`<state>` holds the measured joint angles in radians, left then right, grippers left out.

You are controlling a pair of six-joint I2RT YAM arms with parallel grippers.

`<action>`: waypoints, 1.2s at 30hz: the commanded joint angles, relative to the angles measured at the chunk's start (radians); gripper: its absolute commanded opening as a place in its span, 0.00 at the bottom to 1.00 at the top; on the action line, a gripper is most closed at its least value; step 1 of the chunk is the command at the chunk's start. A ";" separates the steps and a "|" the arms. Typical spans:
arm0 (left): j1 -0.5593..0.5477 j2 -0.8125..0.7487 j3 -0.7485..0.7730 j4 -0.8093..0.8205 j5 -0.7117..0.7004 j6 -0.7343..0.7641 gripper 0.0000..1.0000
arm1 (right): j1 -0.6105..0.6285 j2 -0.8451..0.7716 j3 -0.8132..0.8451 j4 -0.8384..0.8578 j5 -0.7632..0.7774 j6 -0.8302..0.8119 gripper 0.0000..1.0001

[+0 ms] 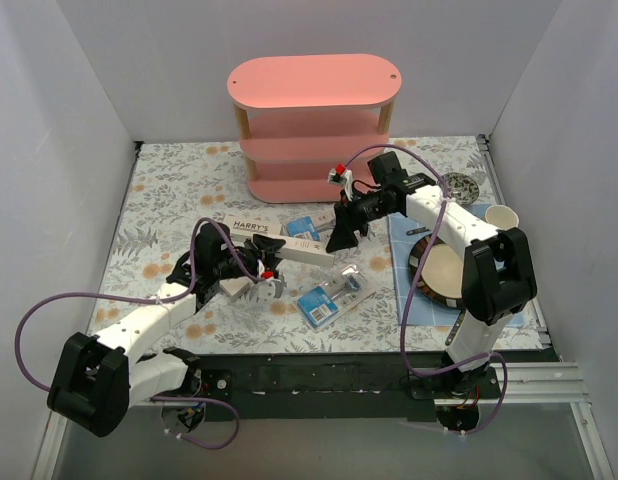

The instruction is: Place and organize the shaving razors onto the shelf

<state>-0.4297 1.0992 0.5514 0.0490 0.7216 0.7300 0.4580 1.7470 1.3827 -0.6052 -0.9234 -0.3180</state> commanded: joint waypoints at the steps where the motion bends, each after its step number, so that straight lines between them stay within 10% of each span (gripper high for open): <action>1: -0.004 -0.038 0.004 0.124 0.045 0.020 0.16 | 0.013 0.020 0.032 0.015 -0.052 0.011 0.76; 20: -0.018 0.056 0.015 0.265 -0.002 0.020 0.18 | 0.044 0.000 0.007 -0.007 -0.073 -0.026 0.73; 24: -0.017 0.067 0.012 0.290 -0.034 -0.025 0.32 | 0.044 -0.055 -0.023 0.080 0.072 -0.001 0.53; 31: -0.018 0.070 0.033 0.471 -0.187 -0.251 0.94 | 0.004 -0.208 -0.070 0.159 0.285 0.054 0.40; 36: -0.021 0.016 0.100 0.463 -0.275 -0.368 0.98 | -0.047 -0.339 -0.145 0.301 0.467 0.163 0.37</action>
<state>-0.4473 1.1824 0.5793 0.4503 0.5449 0.4999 0.4507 1.5303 1.2827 -0.4759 -0.6285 -0.2573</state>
